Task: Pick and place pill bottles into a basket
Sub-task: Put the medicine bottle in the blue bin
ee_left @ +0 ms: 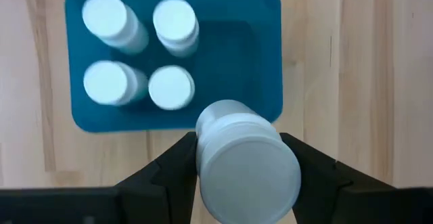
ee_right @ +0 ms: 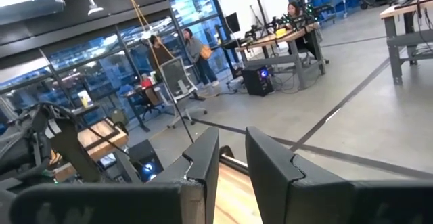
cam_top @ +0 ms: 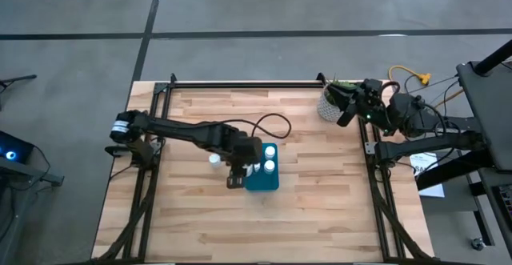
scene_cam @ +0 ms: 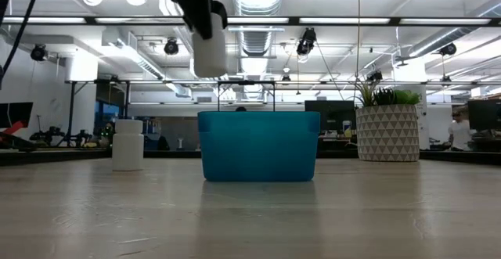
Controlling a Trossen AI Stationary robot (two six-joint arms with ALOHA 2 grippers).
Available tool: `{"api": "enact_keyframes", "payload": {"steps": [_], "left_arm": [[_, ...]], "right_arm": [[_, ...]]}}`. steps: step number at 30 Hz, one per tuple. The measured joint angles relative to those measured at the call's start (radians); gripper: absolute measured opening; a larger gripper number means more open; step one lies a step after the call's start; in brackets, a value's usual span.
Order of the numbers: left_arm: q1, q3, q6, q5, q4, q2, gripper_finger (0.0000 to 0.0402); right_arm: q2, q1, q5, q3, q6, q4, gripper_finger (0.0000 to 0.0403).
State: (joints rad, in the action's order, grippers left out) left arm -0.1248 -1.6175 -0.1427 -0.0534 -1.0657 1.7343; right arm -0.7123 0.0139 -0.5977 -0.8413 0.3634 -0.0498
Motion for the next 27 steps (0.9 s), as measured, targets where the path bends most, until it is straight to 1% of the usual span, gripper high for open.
{"api": "enact_keyframes", "payload": {"steps": [7,11,27], "left_arm": [[0.010,-0.089,0.027,-0.008,0.001,0.065,0.0164],[0.010,-0.130,0.031,-0.024,-0.002,0.102,0.0164],[0.009,-0.285,0.079,-0.047,-0.059,0.238,0.0164]], "right_arm": [[0.006,0.000,0.001,0.000,0.000,0.000,0.0068],[0.006,0.000,0.019,0.000,0.000,-0.004,0.0068],[0.034,0.000,0.023,0.000,-0.027,-0.009,0.0068]]}}
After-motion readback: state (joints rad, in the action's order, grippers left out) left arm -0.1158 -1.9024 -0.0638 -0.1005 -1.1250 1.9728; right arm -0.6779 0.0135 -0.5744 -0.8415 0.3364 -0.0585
